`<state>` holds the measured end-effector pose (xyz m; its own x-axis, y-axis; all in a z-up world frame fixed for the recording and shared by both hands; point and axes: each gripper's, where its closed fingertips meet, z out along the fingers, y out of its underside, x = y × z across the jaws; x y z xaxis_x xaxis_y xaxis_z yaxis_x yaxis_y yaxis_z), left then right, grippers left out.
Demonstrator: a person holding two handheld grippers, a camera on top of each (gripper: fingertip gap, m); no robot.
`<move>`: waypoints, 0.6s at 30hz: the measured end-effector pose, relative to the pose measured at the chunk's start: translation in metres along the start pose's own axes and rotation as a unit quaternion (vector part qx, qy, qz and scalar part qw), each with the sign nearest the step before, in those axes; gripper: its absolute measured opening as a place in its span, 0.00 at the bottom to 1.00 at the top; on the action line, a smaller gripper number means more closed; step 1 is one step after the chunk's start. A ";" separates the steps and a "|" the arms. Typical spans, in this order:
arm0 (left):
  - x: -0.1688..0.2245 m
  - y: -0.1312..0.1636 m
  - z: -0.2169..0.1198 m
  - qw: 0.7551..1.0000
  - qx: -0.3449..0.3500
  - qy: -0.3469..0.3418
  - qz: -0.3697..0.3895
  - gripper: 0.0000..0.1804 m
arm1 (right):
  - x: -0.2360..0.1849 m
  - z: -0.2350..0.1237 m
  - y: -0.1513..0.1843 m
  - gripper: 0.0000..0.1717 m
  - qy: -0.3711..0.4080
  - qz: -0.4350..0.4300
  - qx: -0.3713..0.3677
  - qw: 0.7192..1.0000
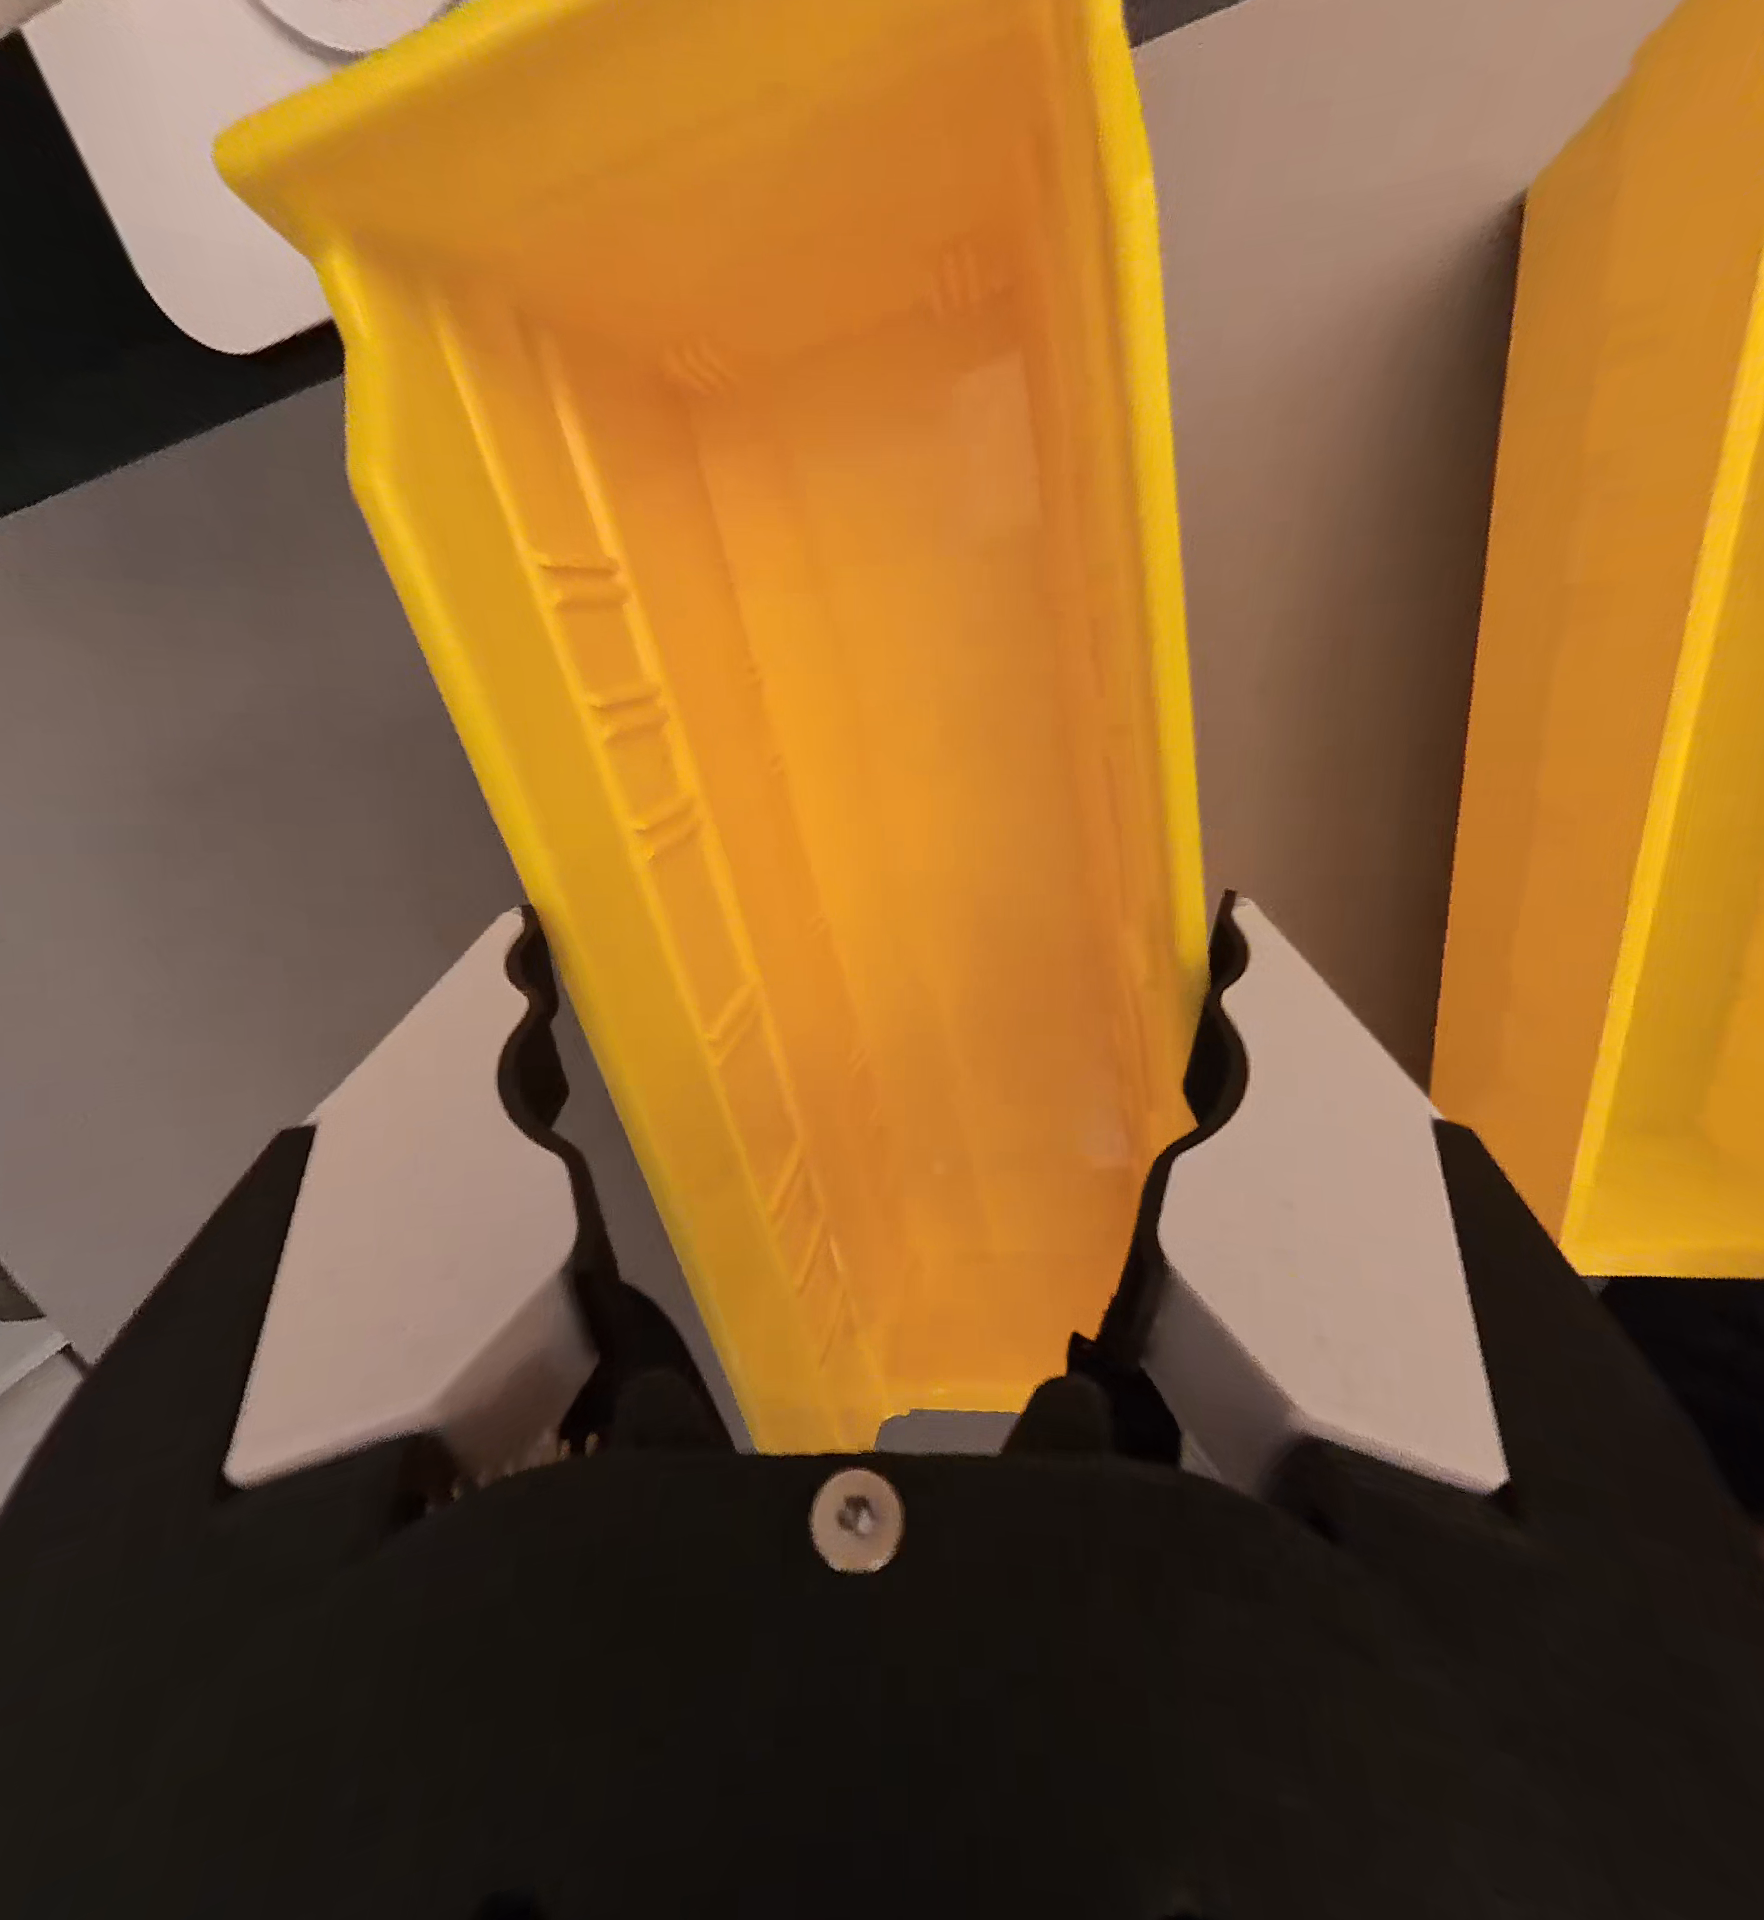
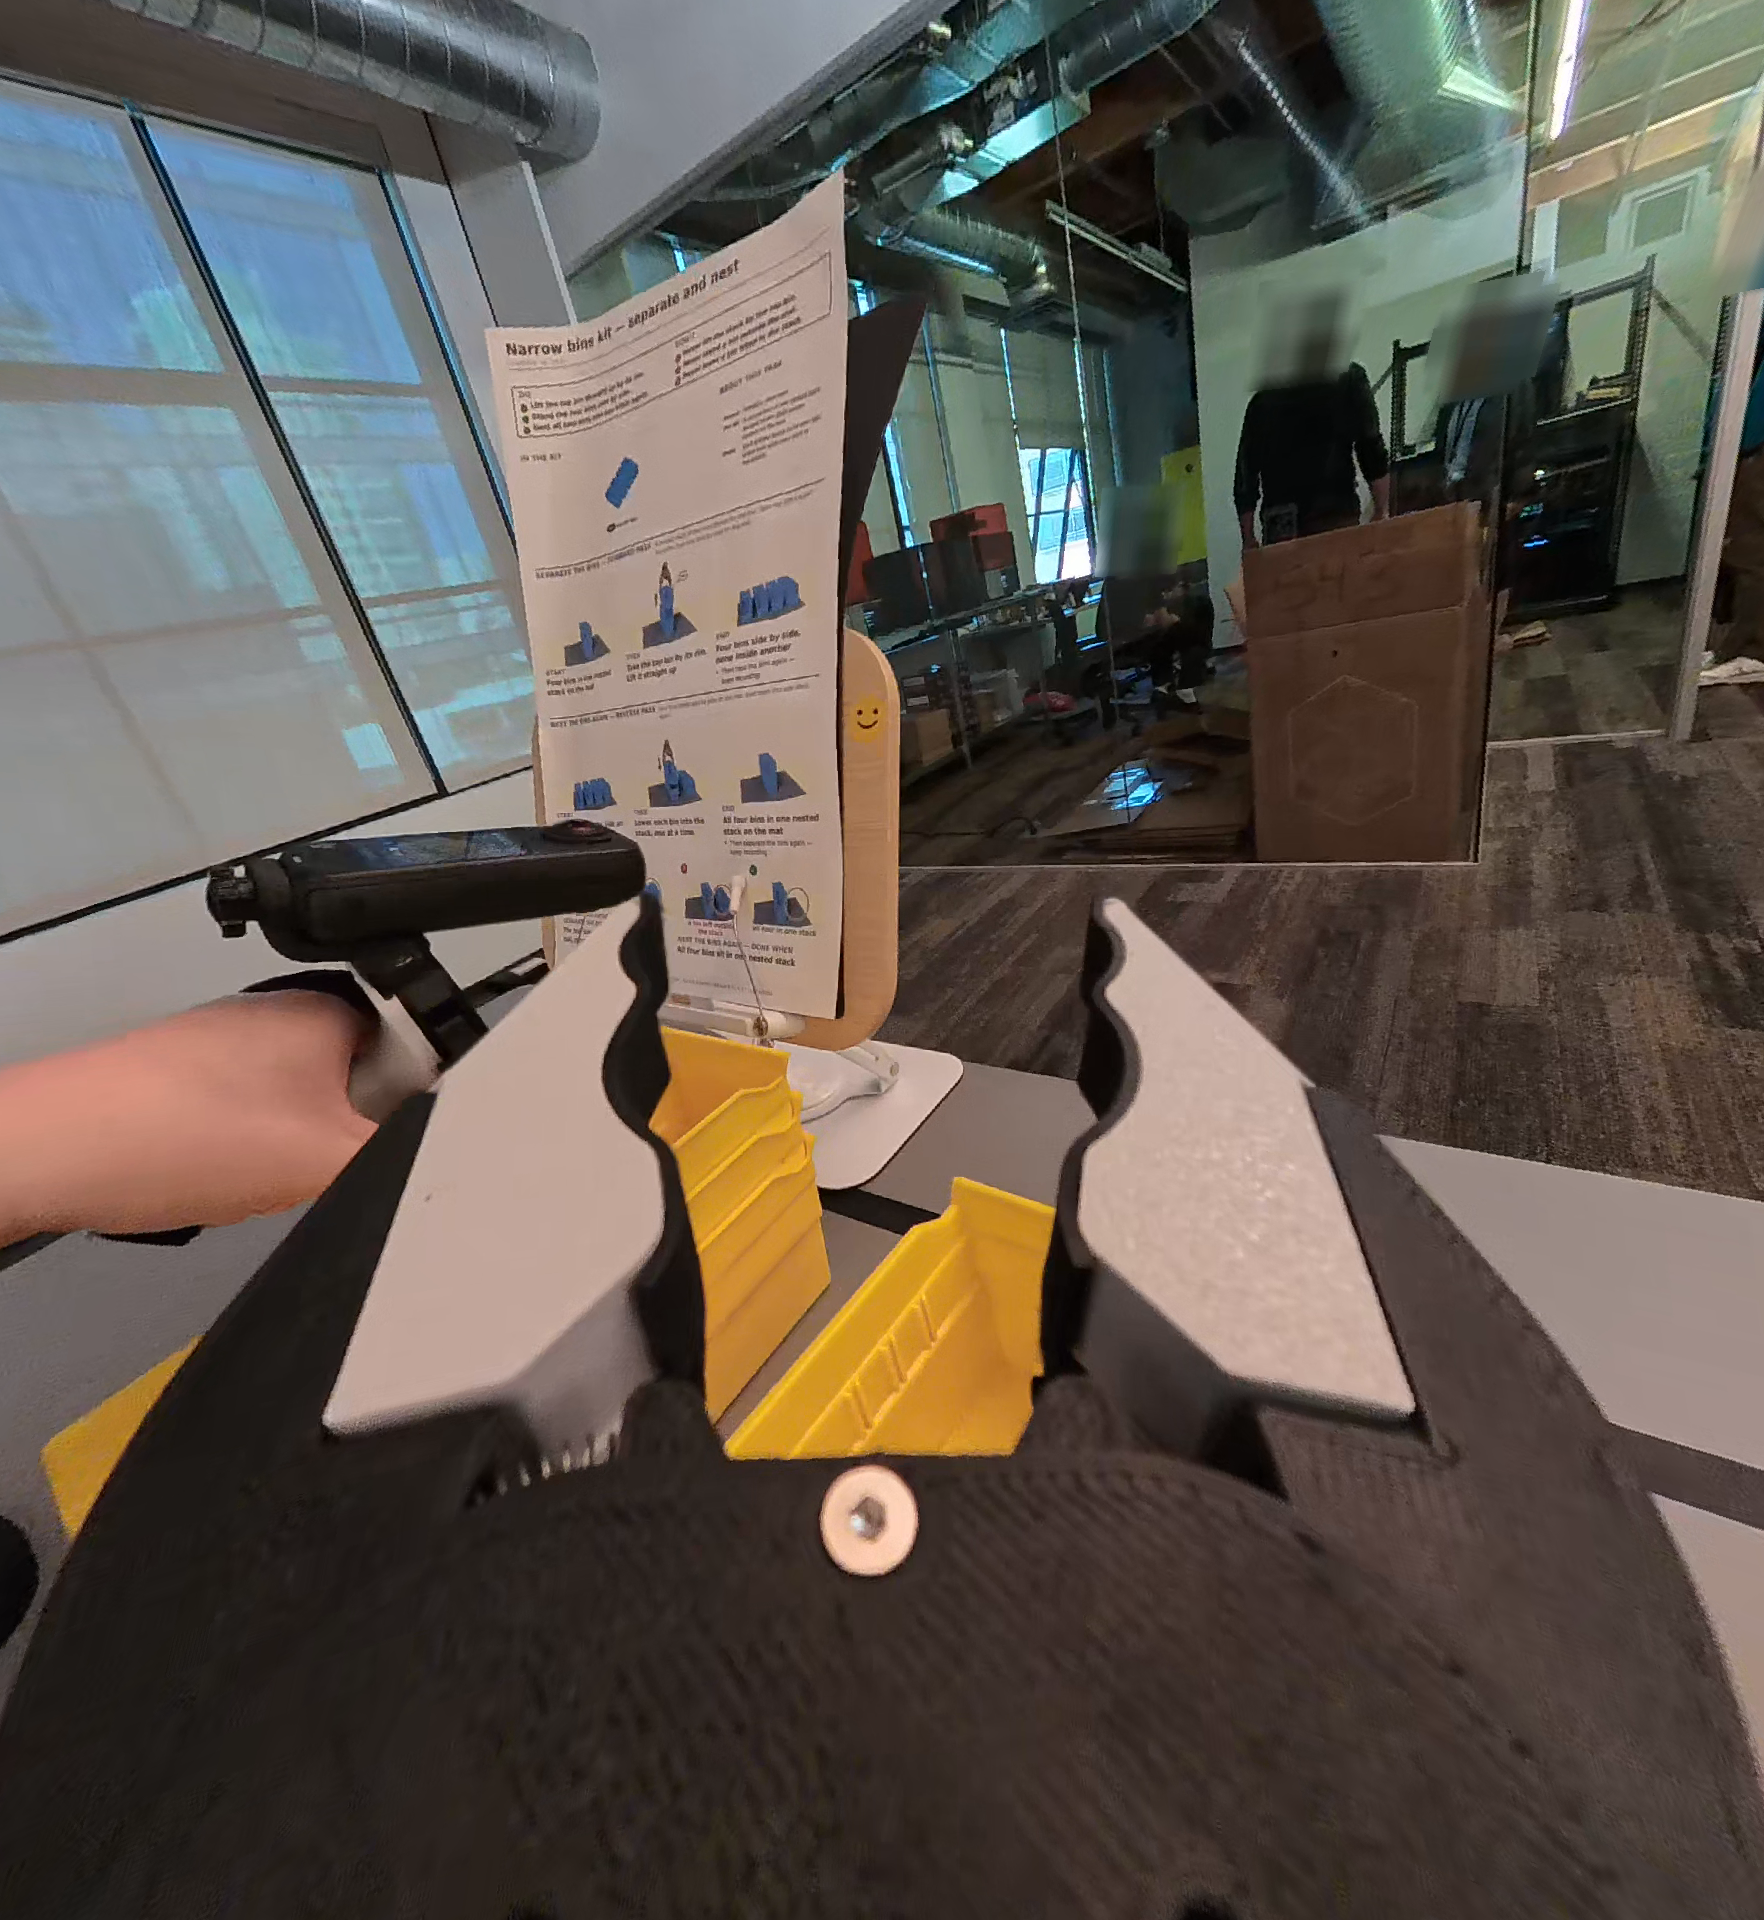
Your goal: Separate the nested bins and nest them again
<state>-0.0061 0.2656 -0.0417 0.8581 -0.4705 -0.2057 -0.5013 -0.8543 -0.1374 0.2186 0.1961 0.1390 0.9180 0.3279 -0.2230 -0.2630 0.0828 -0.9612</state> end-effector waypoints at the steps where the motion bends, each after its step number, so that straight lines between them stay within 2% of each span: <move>1: 0.000 0.000 0.001 1.000 -0.003 -0.001 0.000 0.69 | -0.001 0.001 0.001 0.47 -0.004 0.004 -0.001 1.000; 15: 0.000 0.006 0.003 0.999 -0.039 -0.006 0.019 0.72 | -0.008 0.007 0.008 0.46 -0.029 0.024 -0.016 0.999; 18: 0.002 0.014 0.008 0.997 -0.070 0.010 0.008 0.76 | -0.011 0.009 0.010 0.46 -0.032 0.022 -0.021 0.999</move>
<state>-0.0120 0.2548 -0.0516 0.8529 -0.4876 -0.1864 -0.4959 -0.8684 0.0022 0.2034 0.2016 0.1332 0.8841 0.3907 -0.2562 -0.2897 0.0284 -0.9567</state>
